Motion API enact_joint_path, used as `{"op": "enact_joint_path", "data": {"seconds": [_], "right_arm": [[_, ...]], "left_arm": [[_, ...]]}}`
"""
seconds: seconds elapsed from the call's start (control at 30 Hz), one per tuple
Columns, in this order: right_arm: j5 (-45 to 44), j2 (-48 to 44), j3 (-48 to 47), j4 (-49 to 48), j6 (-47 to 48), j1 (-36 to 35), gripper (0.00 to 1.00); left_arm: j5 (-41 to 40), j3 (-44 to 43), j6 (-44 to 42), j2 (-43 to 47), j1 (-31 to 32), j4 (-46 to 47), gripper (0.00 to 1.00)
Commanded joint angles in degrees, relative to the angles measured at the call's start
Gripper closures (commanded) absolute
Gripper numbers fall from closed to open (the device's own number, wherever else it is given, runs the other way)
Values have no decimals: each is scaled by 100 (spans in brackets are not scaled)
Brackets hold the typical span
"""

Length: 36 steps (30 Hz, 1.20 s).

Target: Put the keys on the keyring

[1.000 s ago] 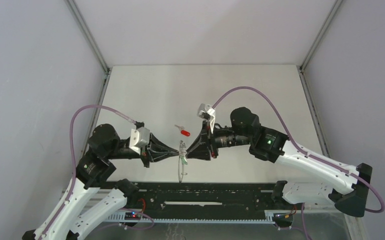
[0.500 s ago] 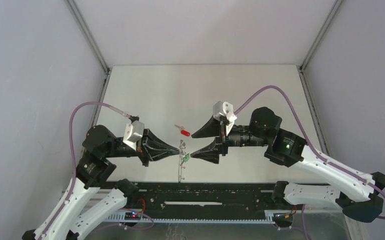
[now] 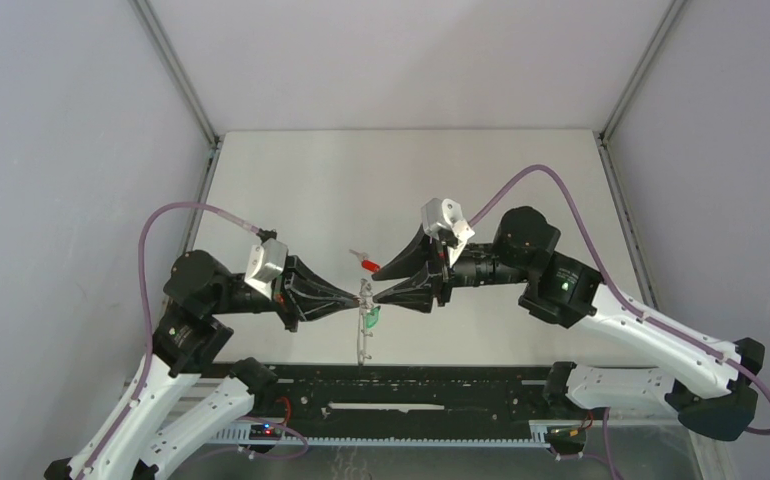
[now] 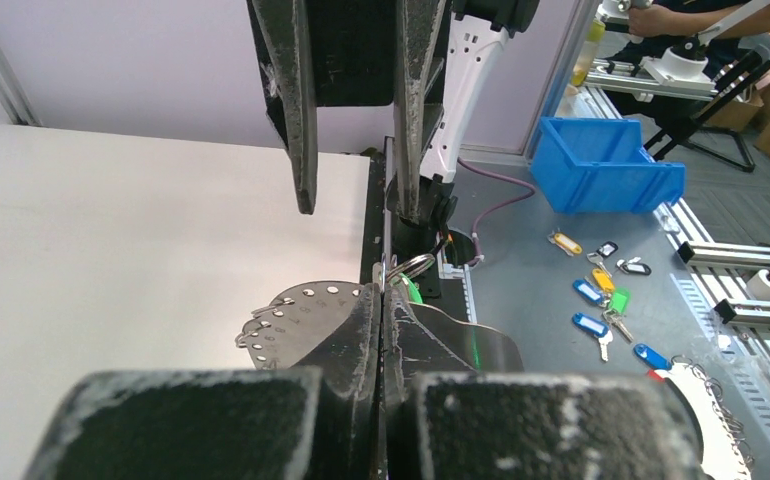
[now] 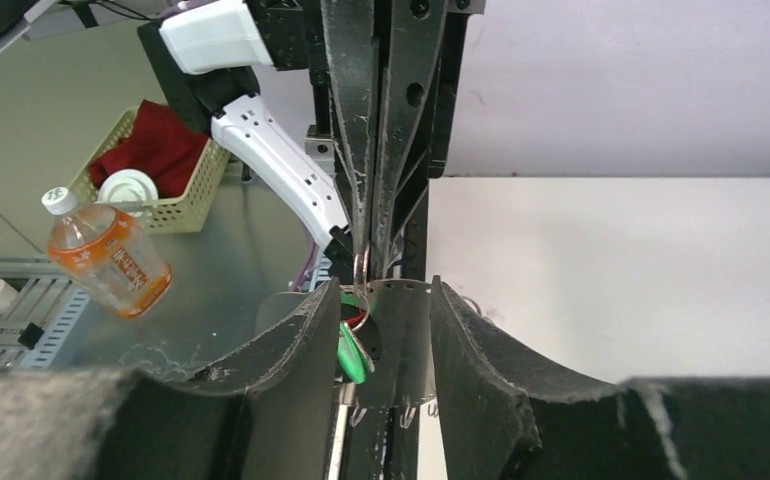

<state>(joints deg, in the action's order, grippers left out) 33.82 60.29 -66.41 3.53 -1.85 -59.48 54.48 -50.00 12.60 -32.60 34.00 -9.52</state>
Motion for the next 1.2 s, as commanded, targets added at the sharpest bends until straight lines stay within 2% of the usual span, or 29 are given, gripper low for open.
{"op": "enact_joint_path", "data": {"seconds": [0.0,0.7,0.83,0.97,1.0,1.17], "right_arm": [[287,97,-286,-225,-40,-30,54],[159,385,-532,214,92,-248,67],[76,404,-532,168,105,-272,75],[-177,571,-777,492,114,-311,97],[-205,613,-852,596,108,-317,100],[-469,678,-983,1002,156,-381,100]], "left_arm": [[25,-50,41,44,10,244,100],[-129,-119,-11,28,6,183,100],[-147,-116,-47,19,10,162,100],[-191,-124,-162,-4,8,41,100],[-192,-124,-180,-9,10,33,100],[-215,-107,-349,-68,10,-132,100]]}}
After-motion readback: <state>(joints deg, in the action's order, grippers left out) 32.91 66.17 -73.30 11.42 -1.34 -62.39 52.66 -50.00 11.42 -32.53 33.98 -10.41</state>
